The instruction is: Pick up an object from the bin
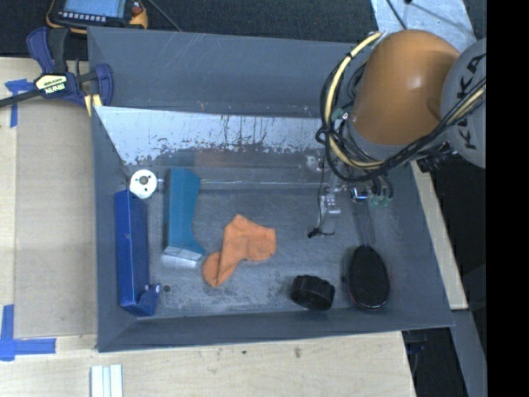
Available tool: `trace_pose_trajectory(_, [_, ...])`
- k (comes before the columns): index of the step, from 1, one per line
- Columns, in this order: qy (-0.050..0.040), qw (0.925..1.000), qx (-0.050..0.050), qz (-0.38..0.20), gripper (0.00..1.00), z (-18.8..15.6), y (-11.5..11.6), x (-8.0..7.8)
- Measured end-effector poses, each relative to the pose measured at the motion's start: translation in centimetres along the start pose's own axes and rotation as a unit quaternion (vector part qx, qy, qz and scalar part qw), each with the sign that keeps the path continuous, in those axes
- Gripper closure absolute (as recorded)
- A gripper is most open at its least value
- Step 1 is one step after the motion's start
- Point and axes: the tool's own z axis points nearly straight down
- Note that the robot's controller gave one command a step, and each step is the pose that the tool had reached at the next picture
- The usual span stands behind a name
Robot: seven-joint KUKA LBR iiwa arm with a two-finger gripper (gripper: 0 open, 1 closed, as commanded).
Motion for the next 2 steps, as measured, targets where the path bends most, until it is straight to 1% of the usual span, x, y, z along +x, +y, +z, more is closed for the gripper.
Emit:
trace_pose_trajectory(1, [-0.0044,1.0000,0.000,0.000,0.00,-0.5,0.0,-0.2])
trace_pose_trajectory(2, [-0.0080,0.9998,0.001,-0.017,0.00,4.5,4.2,-1.9])
